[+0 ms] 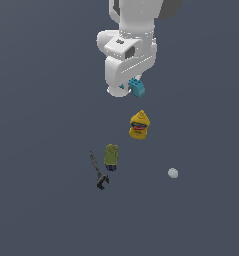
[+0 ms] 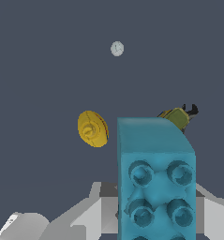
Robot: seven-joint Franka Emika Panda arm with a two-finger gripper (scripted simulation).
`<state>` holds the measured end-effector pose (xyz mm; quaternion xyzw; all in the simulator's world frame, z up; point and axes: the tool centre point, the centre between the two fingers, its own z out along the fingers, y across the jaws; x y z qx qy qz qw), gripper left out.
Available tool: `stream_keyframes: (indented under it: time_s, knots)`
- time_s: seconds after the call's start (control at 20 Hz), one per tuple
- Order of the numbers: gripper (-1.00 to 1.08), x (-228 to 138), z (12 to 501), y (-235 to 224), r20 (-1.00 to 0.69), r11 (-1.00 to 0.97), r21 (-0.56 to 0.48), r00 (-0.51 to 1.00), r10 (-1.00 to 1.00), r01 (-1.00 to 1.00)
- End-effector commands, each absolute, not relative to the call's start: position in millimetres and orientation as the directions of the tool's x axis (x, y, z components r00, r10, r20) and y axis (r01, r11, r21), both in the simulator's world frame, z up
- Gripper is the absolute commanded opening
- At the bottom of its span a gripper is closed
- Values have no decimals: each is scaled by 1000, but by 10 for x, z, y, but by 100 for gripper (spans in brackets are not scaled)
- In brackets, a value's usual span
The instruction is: Pick up a designated object from a clutter of objects.
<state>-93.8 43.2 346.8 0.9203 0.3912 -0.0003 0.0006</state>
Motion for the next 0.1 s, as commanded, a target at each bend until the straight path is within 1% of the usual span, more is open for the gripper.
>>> stream_keyframes:
  time_s: [0.0,0.05]
  knots:
    - [-100,-954,3506,454,-1,-694,0,694,720,720]
    - [-100,-955,3508,455,-1,-694,0,694,720,720]
